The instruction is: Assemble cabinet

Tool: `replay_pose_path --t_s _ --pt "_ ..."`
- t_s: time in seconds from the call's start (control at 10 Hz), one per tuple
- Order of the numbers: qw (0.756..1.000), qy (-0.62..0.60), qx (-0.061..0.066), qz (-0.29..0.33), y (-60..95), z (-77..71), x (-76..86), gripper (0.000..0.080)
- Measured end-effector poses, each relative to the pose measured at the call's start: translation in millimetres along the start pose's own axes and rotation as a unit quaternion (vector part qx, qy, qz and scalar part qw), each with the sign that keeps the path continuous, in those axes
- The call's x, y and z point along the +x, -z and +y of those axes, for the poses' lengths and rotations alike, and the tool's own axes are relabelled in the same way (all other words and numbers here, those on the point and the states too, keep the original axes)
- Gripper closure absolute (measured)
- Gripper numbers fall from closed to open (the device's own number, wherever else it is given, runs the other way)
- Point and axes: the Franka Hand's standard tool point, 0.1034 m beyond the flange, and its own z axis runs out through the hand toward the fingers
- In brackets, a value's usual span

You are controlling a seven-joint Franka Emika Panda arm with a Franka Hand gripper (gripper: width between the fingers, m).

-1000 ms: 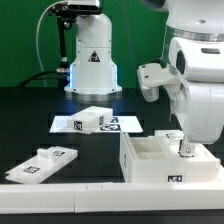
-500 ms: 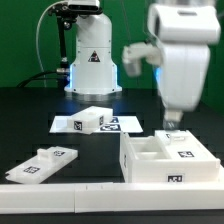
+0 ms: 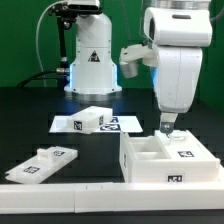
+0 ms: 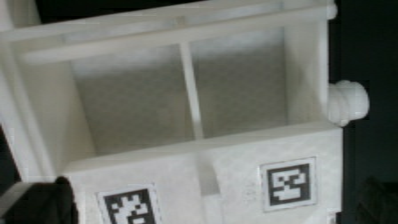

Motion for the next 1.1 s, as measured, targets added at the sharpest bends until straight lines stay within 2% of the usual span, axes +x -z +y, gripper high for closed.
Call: replay_pose_path --t_s 0.1,0.2,0.3,0.4,0.5,0.8,0.9,1.0,1.1 --pt "0.999 -0.028 -0.020 0.014 4.4 6.3 -27.5 0.0004" --pt "0.997 -0.066 -0.034 0.022 3.7 9.2 -59.0 0.0004" --pt "0.999 -0.041 -0.028 0.018 0.5 12.9 -85.5 0.0004" --pt "0.998 -0.052 -0.013 0.013 -0.1 21.5 -95.6 0.0004" --pt "0.998 -0.052 -0.020 0.014 0.2 23.4 -89.6 0.0004" --pt "0.998 -0.056 -0.018 0.015 -2.9 22.4 -93.8 0.0004" --pt "0.993 -0.104 -0.030 0.037 -9.5 23.3 -108.7 0.0004" --pt "0.987 -0.154 -0.023 0.047 -19.3 18.3 -129.1 0.0004" --pt "0.986 -0.159 -0.034 0.047 -26.0 18.8 -136.8 0.0004"
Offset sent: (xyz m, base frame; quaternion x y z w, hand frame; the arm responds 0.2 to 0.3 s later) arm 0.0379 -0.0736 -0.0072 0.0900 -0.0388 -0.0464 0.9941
